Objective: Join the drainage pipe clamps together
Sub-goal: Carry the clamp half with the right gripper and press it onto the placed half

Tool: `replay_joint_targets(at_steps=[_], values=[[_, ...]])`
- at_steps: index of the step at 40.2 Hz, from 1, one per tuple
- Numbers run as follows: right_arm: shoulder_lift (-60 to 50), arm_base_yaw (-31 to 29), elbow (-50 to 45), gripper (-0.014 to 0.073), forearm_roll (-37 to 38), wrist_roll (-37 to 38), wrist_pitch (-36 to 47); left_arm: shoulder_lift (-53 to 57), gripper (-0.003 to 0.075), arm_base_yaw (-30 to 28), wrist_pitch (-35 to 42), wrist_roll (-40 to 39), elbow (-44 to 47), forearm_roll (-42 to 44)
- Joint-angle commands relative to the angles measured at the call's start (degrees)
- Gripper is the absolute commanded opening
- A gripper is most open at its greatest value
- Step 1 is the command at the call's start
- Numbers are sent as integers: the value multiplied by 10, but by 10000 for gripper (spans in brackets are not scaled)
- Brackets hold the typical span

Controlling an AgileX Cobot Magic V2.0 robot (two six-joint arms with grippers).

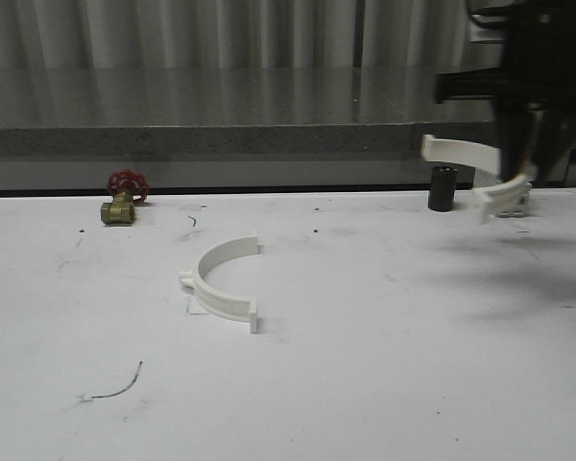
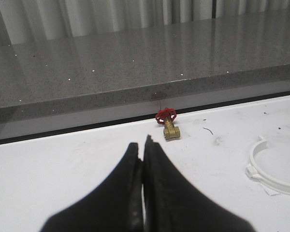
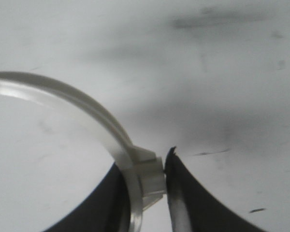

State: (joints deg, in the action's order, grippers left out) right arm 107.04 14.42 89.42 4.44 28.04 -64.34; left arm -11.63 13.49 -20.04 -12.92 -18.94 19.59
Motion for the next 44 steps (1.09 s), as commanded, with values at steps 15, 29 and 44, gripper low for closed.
replay_joint_targets(at_steps=[15, 29, 44], values=[[23, 158, 19, 108, 8, 157, 61, -5, -20, -1, 45, -1, -16, 4], [92, 177, 86, 108, 4, 170, 59, -5, -20, -1, 45, -1, -16, 4], [127, 176, 114, 108, 17, 170, 60, -5, -20, -1, 45, -1, -16, 4]])
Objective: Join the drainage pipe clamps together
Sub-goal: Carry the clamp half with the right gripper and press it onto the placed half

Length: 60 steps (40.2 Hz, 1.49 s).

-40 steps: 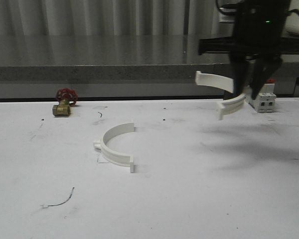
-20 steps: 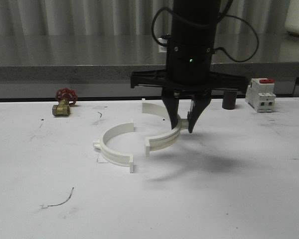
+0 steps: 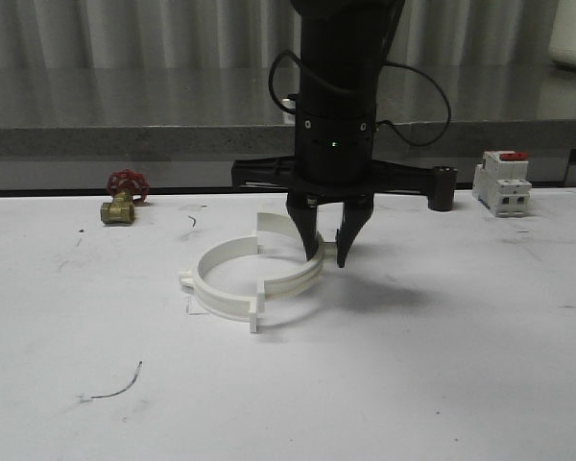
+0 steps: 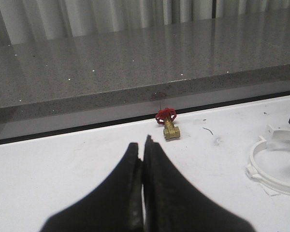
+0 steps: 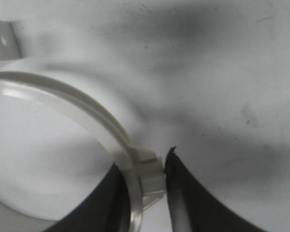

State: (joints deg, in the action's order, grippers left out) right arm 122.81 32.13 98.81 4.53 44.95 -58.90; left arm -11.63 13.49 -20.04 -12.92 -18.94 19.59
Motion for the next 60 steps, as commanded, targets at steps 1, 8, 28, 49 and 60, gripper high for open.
replay_joint_targets(at_steps=[1, 8, 28, 49, 60], values=[[-30, -2, 20, 108, 19, 1, 6, -5, -20, -1, 45, -1, -16, 4], [-29, -3, 20, 108, 25, 1, 14, -5, -20, -1, 45, -1, -16, 4], [-9, -3, 20, 108, 23, 1, 32, -5, -20, -1, 45, -1, -16, 4], [-1, -3, 20, 108, 18, 7, 43, -5, -20, -1, 45, -1, -16, 4], [-1, -3, 20, 108, 18, 10, 52, -5, -20, -1, 45, -1, -16, 4]])
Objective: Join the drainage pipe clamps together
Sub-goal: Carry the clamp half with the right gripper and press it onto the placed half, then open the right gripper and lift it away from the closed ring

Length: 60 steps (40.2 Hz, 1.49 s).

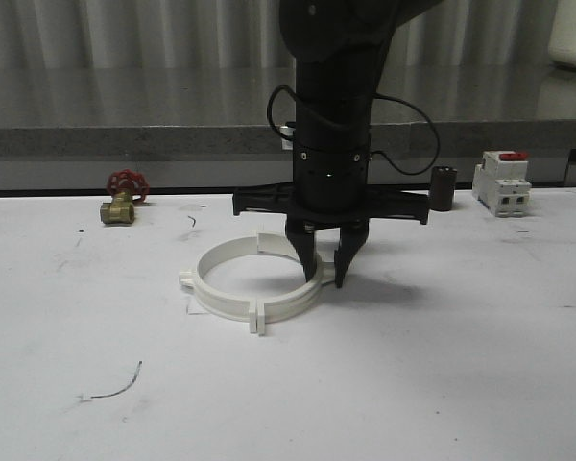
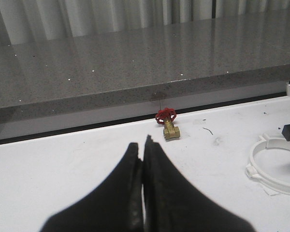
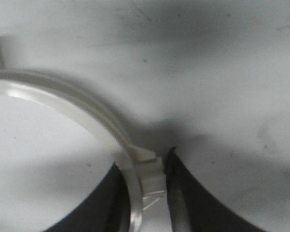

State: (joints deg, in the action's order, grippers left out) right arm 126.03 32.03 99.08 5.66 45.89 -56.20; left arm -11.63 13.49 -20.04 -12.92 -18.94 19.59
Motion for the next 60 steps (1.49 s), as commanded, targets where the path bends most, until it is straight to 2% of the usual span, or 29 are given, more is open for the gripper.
replay_joint_targets(at_steps=[1, 25, 28, 33, 40, 52, 60], values=[[-33, -2, 17, 108, 7, 0, 27, -5, -20, -1, 45, -1, -16, 4], [-33, -2, 17, 115, 7, 11, 19, -5, -20, -1, 45, -1, -16, 4], [-33, -2, 17, 136, 7, 11, 16, -5, -20, -1, 45, -1, -16, 4], [-33, -2, 17, 227, 7, 11, 15, -5, -20, -1, 45, -1, -16, 4], [-33, -2, 17, 309, 7, 11, 15, -5, -20, -1, 45, -1, -16, 4], [-36, -2, 18, 391, 20, 34, 15, -5, -20, -1, 45, -1, -16, 4], [-50, -2, 26, 403, 22, 35, 16, -5, -20, -1, 45, -1, -16, 4]])
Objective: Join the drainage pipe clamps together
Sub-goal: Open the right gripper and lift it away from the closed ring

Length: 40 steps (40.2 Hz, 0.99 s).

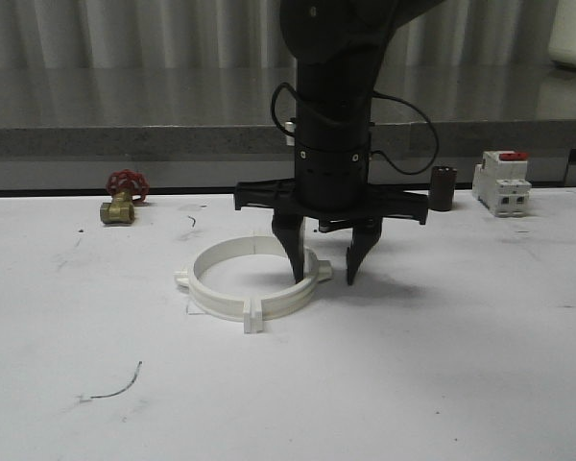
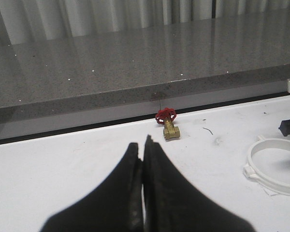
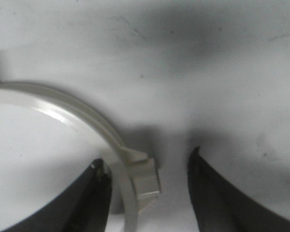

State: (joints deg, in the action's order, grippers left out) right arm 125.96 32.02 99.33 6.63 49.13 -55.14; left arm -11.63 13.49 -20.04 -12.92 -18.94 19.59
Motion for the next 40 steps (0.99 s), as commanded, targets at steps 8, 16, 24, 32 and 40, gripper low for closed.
replay_joint_targets(at_steps=[8, 16, 24, 32, 40], values=[[-67, -2, 51, 403, 13, 2, -37, -5, -20, -1, 45, -1, -16, 4], [-107, -2, 56, 349, 4, -17, -57, -5, -20, -1, 45, -1, -16, 4], [-141, -2, 55, 48, -7, -57, -88, -5, -20, -1, 45, -1, -16, 4], [-177, -2, 55, -125, -11, -94, -102, -5, -20, -1, 45, -1, -16, 4], [-228, -37, 47, -111, -53, -172, -111, -5, -20, -1, 45, -1, -16, 4]])
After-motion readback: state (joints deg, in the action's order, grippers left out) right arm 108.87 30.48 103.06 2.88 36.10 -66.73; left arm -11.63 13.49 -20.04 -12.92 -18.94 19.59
